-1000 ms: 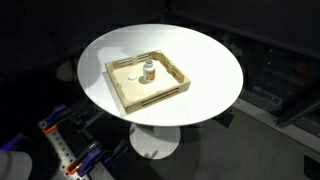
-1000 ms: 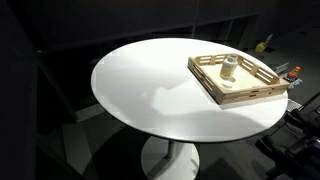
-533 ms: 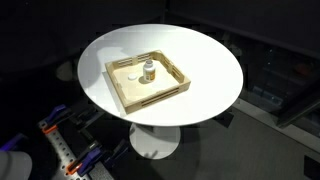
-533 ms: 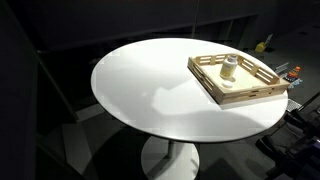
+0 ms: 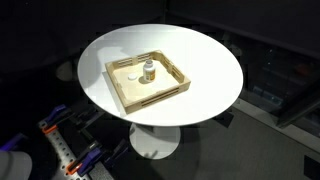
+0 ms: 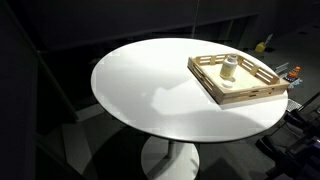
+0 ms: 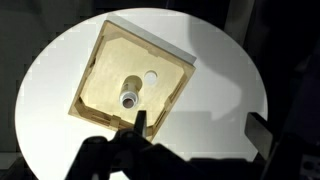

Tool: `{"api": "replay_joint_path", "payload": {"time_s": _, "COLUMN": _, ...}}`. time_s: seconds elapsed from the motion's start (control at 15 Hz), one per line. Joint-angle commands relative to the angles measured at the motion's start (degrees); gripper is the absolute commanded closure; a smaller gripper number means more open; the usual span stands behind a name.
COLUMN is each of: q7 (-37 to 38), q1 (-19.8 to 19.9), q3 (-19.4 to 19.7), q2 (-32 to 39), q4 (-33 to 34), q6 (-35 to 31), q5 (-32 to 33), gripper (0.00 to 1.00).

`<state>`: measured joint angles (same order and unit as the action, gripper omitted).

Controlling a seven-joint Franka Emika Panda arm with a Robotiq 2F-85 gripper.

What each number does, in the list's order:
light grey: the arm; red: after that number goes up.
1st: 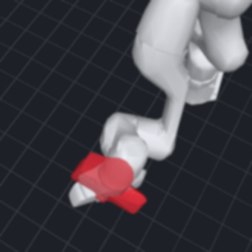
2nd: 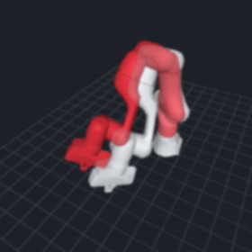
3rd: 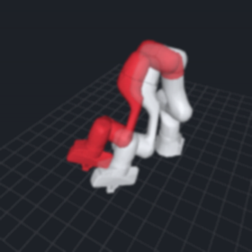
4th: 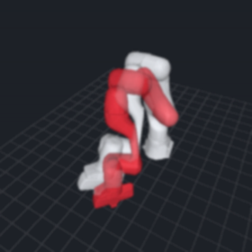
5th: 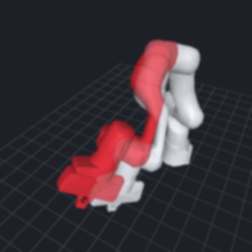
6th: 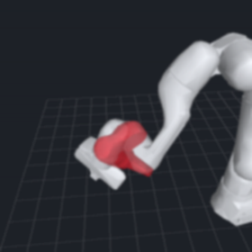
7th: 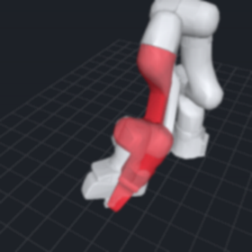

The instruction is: Put the white lid on the white bottle.

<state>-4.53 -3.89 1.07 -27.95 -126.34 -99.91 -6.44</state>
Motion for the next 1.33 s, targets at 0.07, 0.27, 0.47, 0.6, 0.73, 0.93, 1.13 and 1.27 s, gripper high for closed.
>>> {"api": "replay_joint_path", "payload": {"time_s": 0.07, "q7": 2.14, "q1": 1.32, "q3": -1.09, "q2": 2.95, "q4": 0.69, "q6": -2.50, "q5": 0.60, "gripper": 0.00}}
{"api": "replay_joint_path", "payload": {"time_s": 0.27, "q7": 3.00, "q1": 1.95, "q3": -1.35, "q2": 5.42, "q4": -0.31, "q6": -5.51, "q5": 1.22, "gripper": 0.00}}
{"api": "replay_joint_path", "payload": {"time_s": 0.47, "q7": 4.37, "q1": 2.35, "q3": -1.89, "q2": 8.30, "q4": -2.90, "q6": -10.14, "q5": 2.05, "gripper": 0.00}}
{"api": "replay_joint_path", "payload": {"time_s": 0.6, "q7": 5.80, "q1": 2.42, "q3": -2.39, "q2": 10.14, "q4": -5.14, "q6": -13.91, "q5": 3.08, "gripper": 0.00}}
{"api": "replay_joint_path", "payload": {"time_s": 0.73, "q7": 8.15, "q1": 2.46, "q3": -3.09, "q2": 12.05, "q4": -7.70, "q6": -17.70, "q5": 4.62, "gripper": 0.00}}
{"api": "replay_joint_path", "payload": {"time_s": 0.93, "q7": 12.25, "q1": 2.34, "q3": -3.95, "q2": 15.00, "q4": -11.71, "q6": -24.44, "q5": 6.17, "gripper": 0.00}}
{"api": "replay_joint_path", "payload": {"time_s": 1.13, "q7": 15.47, "q1": 2.40, "q3": -4.13, "q2": 18.63, "q4": -13.84, "q6": -29.38, "q5": 6.51, "gripper": 0.00}}
{"api": "replay_joint_path", "payload": {"time_s": 1.27, "q7": 16.41, "q1": 2.42, "q3": -3.62, "q2": 21.28, "q4": -13.61, "q6": -30.63, "q5": 5.34, "gripper": 0.00}}
